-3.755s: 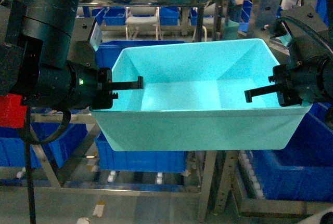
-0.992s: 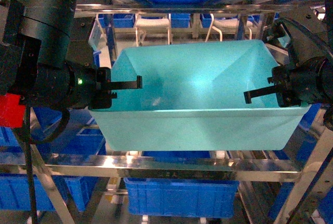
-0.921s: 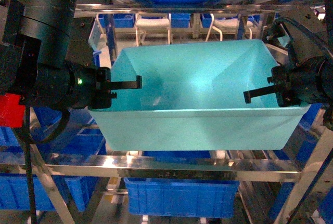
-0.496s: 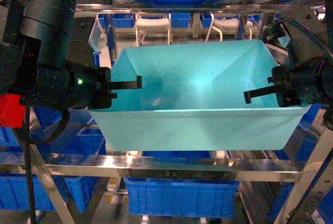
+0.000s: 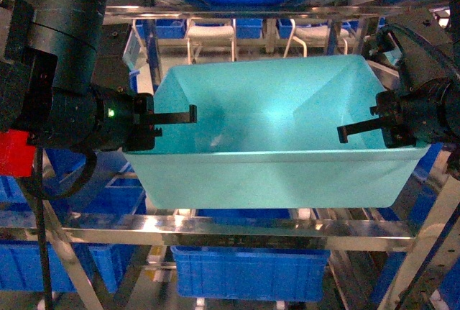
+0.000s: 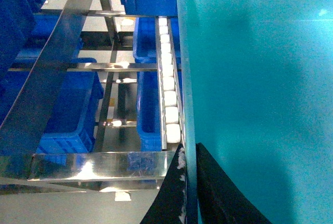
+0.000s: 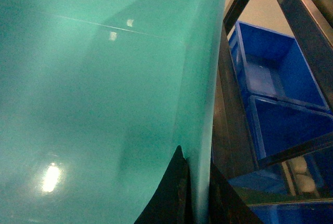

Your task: Organize blue bins on left shelf correctly

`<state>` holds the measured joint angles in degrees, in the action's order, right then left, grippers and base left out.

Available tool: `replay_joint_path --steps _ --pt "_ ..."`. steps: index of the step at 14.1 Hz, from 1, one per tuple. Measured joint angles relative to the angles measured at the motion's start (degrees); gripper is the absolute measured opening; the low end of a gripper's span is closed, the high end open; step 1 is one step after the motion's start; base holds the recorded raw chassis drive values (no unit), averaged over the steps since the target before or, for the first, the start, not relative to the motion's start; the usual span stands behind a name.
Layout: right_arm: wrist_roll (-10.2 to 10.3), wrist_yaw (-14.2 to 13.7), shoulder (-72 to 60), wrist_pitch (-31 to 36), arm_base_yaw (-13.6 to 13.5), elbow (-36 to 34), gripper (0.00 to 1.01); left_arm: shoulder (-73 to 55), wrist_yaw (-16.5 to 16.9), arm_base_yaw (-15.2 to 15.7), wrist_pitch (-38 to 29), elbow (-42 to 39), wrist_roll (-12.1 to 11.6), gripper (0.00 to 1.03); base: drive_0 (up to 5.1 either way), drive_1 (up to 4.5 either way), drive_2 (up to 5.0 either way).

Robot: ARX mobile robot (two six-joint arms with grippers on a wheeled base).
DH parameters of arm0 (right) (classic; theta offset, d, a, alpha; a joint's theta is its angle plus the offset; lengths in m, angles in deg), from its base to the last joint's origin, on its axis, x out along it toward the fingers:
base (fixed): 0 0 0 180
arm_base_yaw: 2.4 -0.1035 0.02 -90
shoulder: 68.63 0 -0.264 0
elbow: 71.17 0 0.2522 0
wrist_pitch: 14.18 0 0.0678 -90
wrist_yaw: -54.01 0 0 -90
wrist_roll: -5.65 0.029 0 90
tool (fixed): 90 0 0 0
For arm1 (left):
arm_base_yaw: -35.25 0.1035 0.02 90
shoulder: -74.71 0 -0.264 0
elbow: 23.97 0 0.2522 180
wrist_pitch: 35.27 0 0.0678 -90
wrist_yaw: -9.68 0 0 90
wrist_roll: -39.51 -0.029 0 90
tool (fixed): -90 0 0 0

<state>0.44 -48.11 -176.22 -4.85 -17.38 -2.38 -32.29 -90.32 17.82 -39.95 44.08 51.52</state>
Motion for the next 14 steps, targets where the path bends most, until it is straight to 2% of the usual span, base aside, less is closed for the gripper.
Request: replay_joint_path --steps 2,3,4,6,8,11,14 --pt "0.0 0.0 0.0 -0.5 0.0 0.0 0.02 0.0 0.0 0.0 0.0 0.0 0.0 0.02 0.0 0.00 0.0" --pt "0.3 -0.6 0.0 -2.8 0.0 0.1 0.02 0.0 0.2 0.0 0.1 0.0 0.0 0.02 0.0 0.00 0.0" --pt "1.4 -0.9 0.0 -5.6 0.0 0.1 0.02 0.0 0.4 -0.2 0.7 0.0 0.0 0.02 0.0 0.00 0.0" --pt "2.7 -2.9 -0.1 -6.5 0.0 0.2 0.02 -0.1 0.4 -0.8 0.9 -0.2 0.2 0.02 0.0 0.00 0.0" --pt "3.3 -3.0 -1.6 -6.8 -0.3 0.3 0.02 -1.9 0.3 -0.8 1.3 -0.2 0.4 0.02 0.0 0.00 0.0" --pt "4.7 -3.5 -7.2 -11.1 -0.7 4.2 0.02 -7.2 0.0 -0.2 2.2 1.5 1.1 0.02 0.0 0.00 0.0" --pt "5.3 -5.5 -11.7 -12.2 -1.1 11.3 0.02 -13.6 -0.3 1.2 2.7 8.9 0.6 0.02 0.0 0.00 0.0"
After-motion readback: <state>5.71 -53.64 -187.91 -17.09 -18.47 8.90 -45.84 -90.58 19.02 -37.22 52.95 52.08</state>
